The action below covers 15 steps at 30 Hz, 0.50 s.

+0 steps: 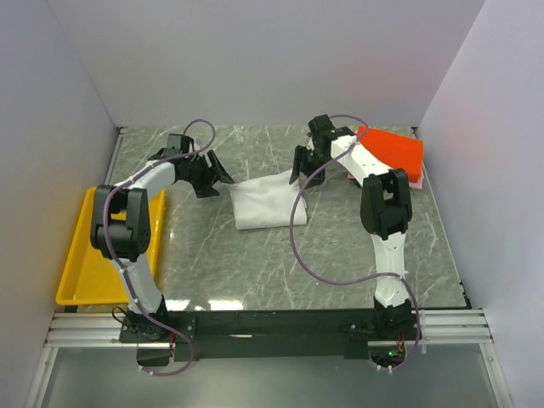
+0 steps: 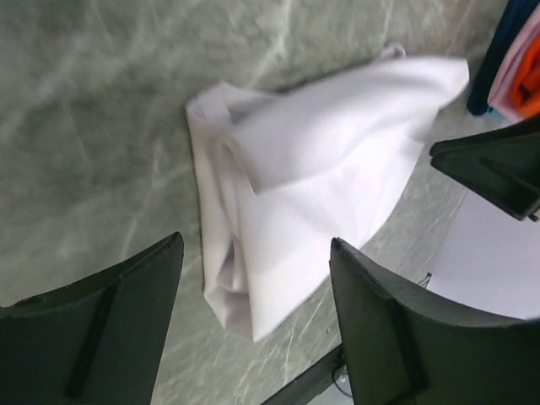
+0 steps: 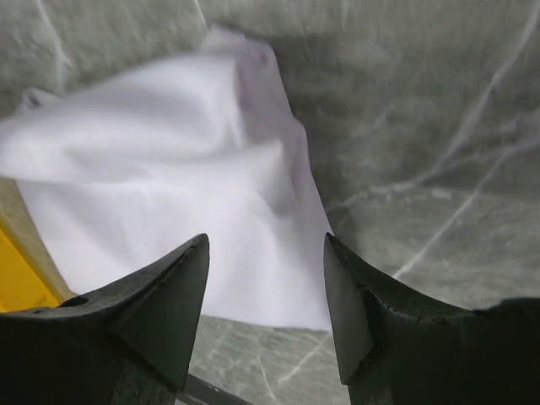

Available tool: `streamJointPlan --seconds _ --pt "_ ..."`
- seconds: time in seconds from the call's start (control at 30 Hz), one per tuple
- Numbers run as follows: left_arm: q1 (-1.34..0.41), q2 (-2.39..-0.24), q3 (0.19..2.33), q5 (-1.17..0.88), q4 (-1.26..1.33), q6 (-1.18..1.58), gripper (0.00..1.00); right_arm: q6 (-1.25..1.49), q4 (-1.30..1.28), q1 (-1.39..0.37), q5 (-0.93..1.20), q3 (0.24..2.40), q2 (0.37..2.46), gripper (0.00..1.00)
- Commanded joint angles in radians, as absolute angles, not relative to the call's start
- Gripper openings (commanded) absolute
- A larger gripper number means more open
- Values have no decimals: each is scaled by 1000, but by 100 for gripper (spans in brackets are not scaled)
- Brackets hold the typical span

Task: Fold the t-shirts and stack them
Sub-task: Fold the tshirt

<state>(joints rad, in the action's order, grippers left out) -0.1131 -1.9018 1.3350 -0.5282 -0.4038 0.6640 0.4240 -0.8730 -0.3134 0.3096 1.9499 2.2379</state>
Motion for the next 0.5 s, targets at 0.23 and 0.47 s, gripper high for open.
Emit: streamJointPlan --seconds 0.23,0.47 --pt "-224 -1805 1221 -500 -429 627 74 391 -732 -305 351 1674 2011 63" --pt "-268 -1813 1201 -413 -502 607 67 397 -695 -305 374 1577 1979 63"
